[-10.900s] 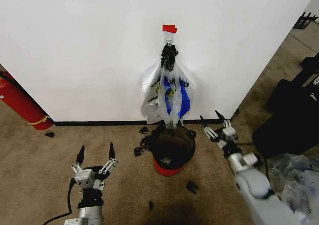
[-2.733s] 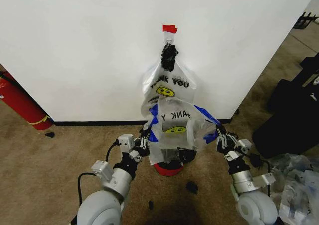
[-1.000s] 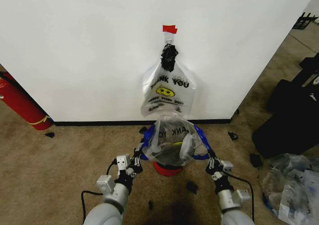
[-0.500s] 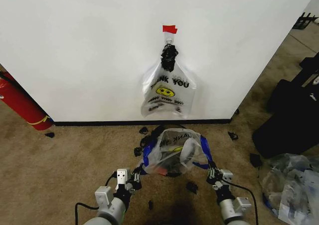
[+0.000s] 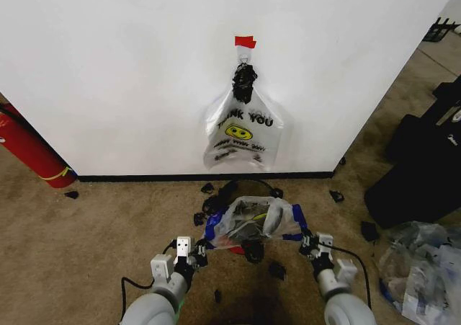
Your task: Pick up the garbage bag from the wall and place it over the trash bin.
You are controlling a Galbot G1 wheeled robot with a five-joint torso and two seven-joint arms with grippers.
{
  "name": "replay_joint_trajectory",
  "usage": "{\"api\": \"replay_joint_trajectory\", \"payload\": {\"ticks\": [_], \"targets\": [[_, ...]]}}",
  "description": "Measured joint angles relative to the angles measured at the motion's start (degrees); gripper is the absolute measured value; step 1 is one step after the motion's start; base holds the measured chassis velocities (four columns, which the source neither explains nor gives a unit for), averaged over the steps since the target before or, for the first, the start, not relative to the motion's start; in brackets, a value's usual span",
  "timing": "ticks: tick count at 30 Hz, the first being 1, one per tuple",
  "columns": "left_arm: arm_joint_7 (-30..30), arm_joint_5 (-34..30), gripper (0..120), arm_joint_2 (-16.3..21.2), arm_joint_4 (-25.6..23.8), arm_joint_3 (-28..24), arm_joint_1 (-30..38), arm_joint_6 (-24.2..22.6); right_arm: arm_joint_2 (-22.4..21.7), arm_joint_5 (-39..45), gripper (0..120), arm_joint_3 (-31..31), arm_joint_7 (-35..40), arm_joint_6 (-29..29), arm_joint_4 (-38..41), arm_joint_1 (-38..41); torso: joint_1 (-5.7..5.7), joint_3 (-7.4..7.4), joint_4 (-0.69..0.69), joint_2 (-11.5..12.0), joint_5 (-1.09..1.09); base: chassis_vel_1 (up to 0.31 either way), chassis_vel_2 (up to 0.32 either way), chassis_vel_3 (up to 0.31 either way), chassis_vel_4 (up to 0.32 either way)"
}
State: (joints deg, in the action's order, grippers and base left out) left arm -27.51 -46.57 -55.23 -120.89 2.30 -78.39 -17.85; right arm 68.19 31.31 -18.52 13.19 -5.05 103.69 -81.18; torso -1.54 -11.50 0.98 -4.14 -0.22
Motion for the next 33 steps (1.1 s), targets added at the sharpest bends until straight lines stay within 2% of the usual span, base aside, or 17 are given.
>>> {"api": "replay_joint_trajectory", "payload": {"ticks": [3, 6, 22, 26, 30, 33], "targets": [[-0.6, -0.9, 0, 0.4, 1.7, -0.6, 2.7, -1.2, -1.3, -1.0, 0, 2.2, 2.2, -5.3, -1.5, 3.4, 0.00, 0.00, 0.00, 0.0, 0.00, 0.000, 0.000, 0.000, 0.000], [-0.7, -1.2, 0, 0.5, 2.8, -1.1, 4.7, -1.4, -2.2, -2.4, 0, 3.7, 2.8, -7.2, -1.9, 4.8, 0.00, 0.00, 0.02, 0.0, -0.01, 0.000, 0.000, 0.000, 0.000], [0.5, -1.0, 0, -0.3, 11.0, -6.2, 15.3, -1.4, -4.8, -1.9, 0, 10.8, 3.2, -7.7, -9.7, 16.2, 0.00, 0.00, 0.02, 0.0, 0.00, 0.000, 0.000, 0.000, 0.000], [1.1, -0.3, 0, -0.1, 11.4, -6.7, 15.4, -1.3, -4.8, -1.9, 0, 12.0, 3.2, -7.5, -10.9, 18.0, 0.00, 0.00, 0.00, 0.0, 0.00, 0.000, 0.000, 0.000, 0.000], [1.6, 0.3, 0, 0.1, 9.8, -5.9, 13.2, -1.3, -4.8, -2.0, 0, 11.5, 3.4, -7.3, -10.0, 17.0, 0.00, 0.00, 0.00, 0.0, 0.00, 0.000, 0.000, 0.000, 0.000], [2.6, 2.3, 12, 0.7, 7.8, -4.1, 9.4, -1.1, -4.9, -2.8, 4, 9.7, 3.1, -5.9, -8.2, 14.3, 0.00, 0.01, 0.01, 0.0, 0.00, 0.000, 0.000, 0.000, 0.000]]}}
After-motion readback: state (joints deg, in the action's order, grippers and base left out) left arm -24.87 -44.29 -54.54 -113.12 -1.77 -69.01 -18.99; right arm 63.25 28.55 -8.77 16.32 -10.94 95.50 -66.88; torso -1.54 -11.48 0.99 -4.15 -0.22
